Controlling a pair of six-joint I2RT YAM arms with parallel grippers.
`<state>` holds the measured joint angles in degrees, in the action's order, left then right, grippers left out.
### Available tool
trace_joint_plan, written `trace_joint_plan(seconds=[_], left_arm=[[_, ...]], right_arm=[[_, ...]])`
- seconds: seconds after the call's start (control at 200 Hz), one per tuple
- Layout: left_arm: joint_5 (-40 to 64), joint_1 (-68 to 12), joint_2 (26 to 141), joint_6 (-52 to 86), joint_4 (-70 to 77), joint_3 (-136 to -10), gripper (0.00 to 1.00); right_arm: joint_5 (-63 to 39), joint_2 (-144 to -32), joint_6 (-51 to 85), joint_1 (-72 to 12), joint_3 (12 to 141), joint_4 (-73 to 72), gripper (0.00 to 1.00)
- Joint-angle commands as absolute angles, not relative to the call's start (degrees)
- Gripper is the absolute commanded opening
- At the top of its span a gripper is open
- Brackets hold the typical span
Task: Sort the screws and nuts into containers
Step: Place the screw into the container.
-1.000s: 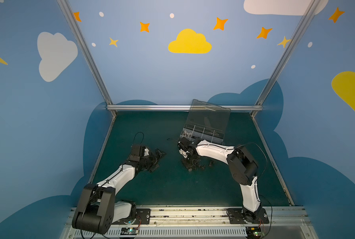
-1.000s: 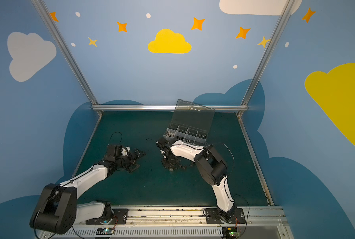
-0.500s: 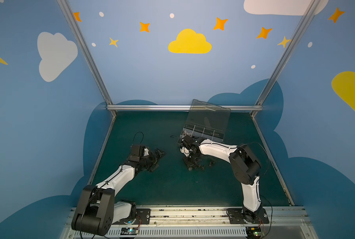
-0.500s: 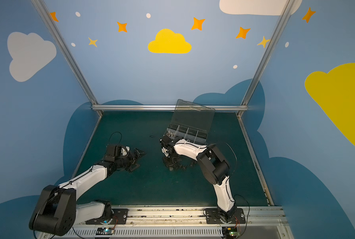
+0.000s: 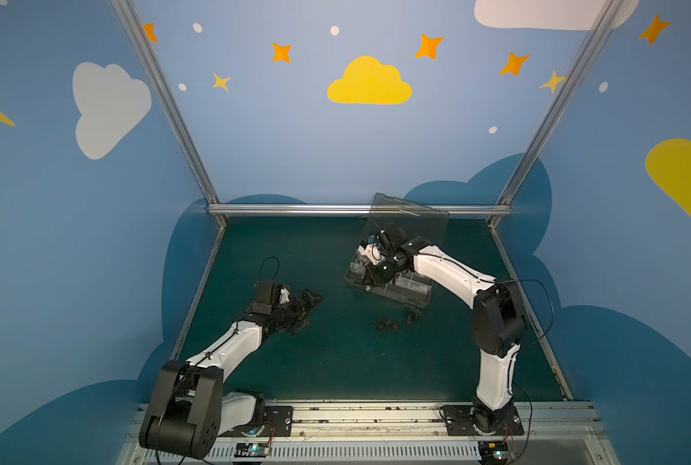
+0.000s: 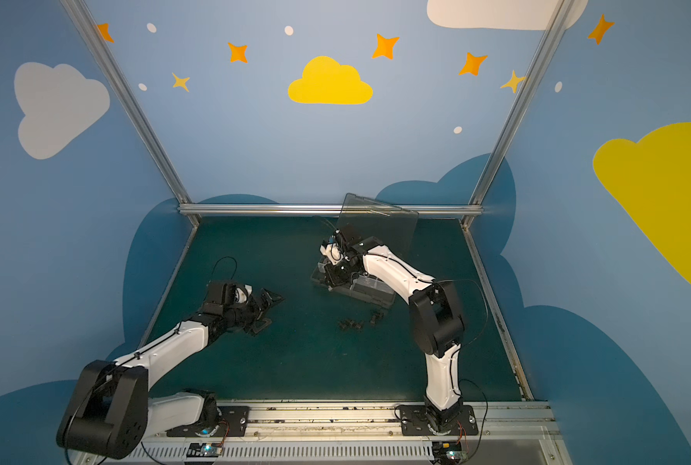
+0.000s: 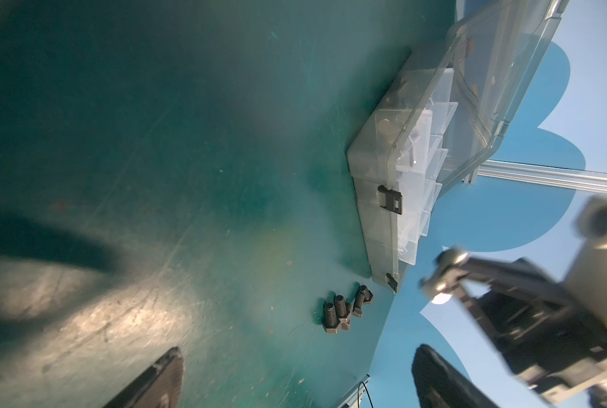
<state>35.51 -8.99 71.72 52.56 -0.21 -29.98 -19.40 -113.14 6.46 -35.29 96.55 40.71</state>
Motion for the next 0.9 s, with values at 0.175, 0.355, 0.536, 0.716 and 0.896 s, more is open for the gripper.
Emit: trace_joint_plan(seconds=[0.175,0.355,0.536,0.716,0.896], left_arm=[[35.77,-8.67,71.47,51.9,-0.08,-29.62,1.0],[35.73,-8.67,71.39,52.03,0.0,-29.42,1.0],[35.68,-8.67,71.54,52.11,0.0,-29.56,1.0],[35.68,-8.69,71.59,52.12,0.0,-29.58,1.0],[35.68,-8.64,71.74,52.21,0.01,-29.65,1.0]], right_arm=[[-10.13,-122.65,1.8,-34.2,109.63,47.68,0.0],[-6.36,-124.89,1.76,-34.1,110.38,48.41,0.02],[-4.37,-125.61,1.24,-34.02,109.88,48.68,0.04],[-3.43,-125.88,0.66,-34.01,110.04,49.39,0.25],[-3.25,-125.05,0.52,-34.01,110.81,50.44,0.36]])
